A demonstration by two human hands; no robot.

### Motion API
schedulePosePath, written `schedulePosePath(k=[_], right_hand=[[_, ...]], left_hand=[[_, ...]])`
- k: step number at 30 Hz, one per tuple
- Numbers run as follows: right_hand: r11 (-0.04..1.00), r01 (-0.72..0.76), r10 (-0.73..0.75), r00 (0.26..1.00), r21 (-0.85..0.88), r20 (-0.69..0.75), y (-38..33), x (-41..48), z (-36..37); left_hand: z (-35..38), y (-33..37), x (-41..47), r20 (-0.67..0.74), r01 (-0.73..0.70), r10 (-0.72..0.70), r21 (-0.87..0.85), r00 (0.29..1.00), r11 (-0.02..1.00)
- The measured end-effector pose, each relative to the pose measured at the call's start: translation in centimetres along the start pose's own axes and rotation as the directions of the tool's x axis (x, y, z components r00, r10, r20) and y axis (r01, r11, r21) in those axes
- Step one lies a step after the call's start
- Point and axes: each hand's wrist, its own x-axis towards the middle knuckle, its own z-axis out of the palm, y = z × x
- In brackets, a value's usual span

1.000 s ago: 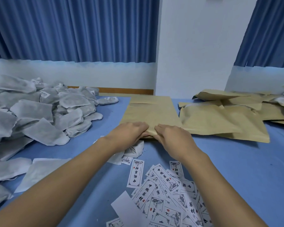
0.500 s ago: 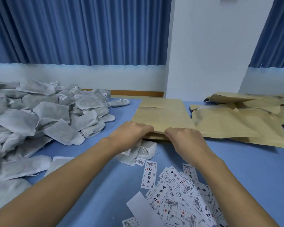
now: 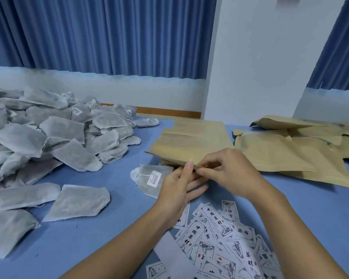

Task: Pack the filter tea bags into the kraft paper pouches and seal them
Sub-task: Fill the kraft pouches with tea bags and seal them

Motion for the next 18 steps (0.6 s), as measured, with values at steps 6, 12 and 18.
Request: schedulePosePath(k=[6,12,18], right_hand=[[0.979,-0.040,0.031,0.998,0.199,0.048,0.0,-0.2,0.5],[0.874,-0.065,0.026,0.996,0.481,0.088,0.3,-0.5,-0.1],[0.803,-0.051,0.007,0.997,0.594,0.076,1.3,-0.5,-0.3]], left_hand=[[0.0,-0.2,-0.4,0.049,-0.020,0.023,-0.057,0.999,0.998],[-0.2,-0.2,-0.6,0.110,-0.011,0.018,-0.064,0.994,0.998],[-0.4,-0.8,-0.3,0.147,-0.023,0.031,-0.055,0.989,0.998]])
